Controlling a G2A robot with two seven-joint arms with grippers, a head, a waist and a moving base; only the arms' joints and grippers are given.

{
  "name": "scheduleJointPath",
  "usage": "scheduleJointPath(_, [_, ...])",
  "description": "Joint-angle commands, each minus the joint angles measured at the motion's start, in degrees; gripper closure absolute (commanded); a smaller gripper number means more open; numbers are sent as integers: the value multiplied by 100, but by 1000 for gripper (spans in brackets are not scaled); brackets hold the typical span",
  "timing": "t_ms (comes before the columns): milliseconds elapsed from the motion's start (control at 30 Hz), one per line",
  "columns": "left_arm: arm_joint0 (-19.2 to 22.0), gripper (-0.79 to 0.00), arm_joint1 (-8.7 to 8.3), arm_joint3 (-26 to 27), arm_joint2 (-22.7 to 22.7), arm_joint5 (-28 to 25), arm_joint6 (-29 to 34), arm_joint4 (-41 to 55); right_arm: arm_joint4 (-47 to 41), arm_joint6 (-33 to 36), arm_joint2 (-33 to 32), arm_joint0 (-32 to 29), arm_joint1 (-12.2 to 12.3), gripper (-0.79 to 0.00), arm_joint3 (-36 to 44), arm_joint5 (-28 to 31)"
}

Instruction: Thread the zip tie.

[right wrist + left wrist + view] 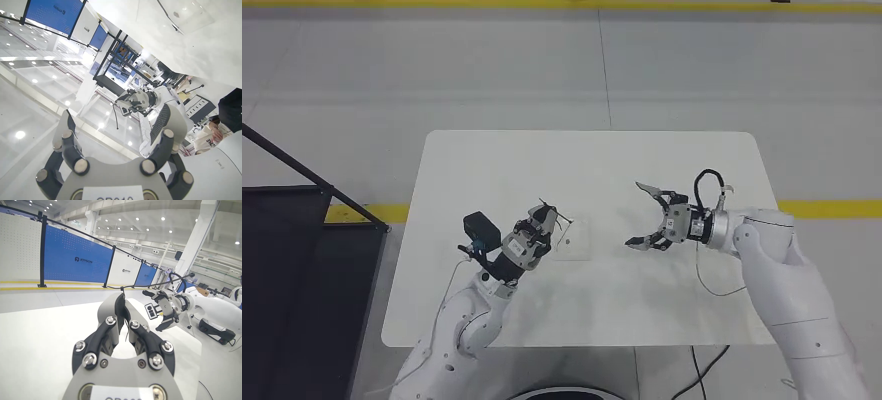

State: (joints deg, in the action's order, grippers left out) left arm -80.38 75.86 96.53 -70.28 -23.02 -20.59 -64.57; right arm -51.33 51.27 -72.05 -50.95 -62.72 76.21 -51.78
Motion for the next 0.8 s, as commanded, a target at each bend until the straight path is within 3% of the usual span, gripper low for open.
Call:
scheduleJointPath(0, [0, 0, 0, 0, 0, 0, 0, 0, 0, -1, 0, 0, 0, -785, 0, -1])
scheduleJointPath(300, [83, 0, 26, 11, 20, 315, 161, 174, -70, -637, 545, 232, -86, -785, -131, -622])
scheduleJointPath(500, [134, 0, 30, -91, 45, 280, 70, 123, -828, -601, 1091, 652, -130, -785, -833, -622])
scheduleJointPath(767, [134, 0, 30, -91, 45, 280, 70, 123, -876, -620, 1108, 687, -130, -785, -876, -622])
